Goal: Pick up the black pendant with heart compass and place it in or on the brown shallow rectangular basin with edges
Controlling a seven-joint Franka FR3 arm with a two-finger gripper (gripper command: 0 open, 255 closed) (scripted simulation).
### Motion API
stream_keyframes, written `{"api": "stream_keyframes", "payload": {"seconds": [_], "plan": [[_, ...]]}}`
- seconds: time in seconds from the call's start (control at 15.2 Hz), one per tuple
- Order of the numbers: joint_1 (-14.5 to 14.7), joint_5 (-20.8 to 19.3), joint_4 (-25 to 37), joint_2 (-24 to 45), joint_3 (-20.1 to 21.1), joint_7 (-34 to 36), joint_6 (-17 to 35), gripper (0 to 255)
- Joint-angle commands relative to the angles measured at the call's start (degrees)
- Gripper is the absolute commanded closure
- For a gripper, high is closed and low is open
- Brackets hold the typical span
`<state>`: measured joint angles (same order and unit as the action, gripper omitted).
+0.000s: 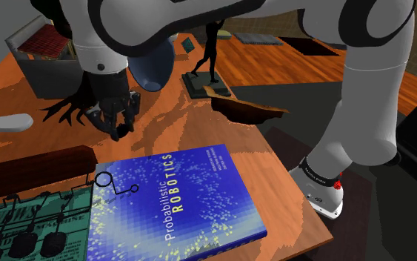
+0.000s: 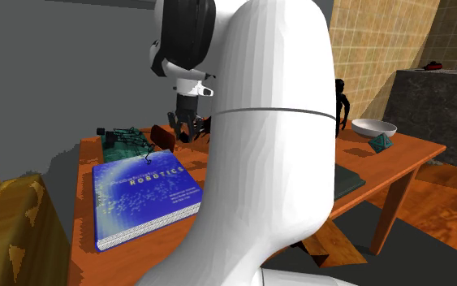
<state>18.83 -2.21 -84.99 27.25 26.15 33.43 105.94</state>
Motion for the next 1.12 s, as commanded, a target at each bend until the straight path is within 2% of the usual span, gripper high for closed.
{"api": "stream_keyframes", "payload": {"seconds": [0.0,1.06], "plan": [[0.0,0.1,1.0,-0.4,0.1,0.1,-1.3,255],[1.0,0.3,12.3,-0.7,0.5,1.0,-12.8,255]]}}
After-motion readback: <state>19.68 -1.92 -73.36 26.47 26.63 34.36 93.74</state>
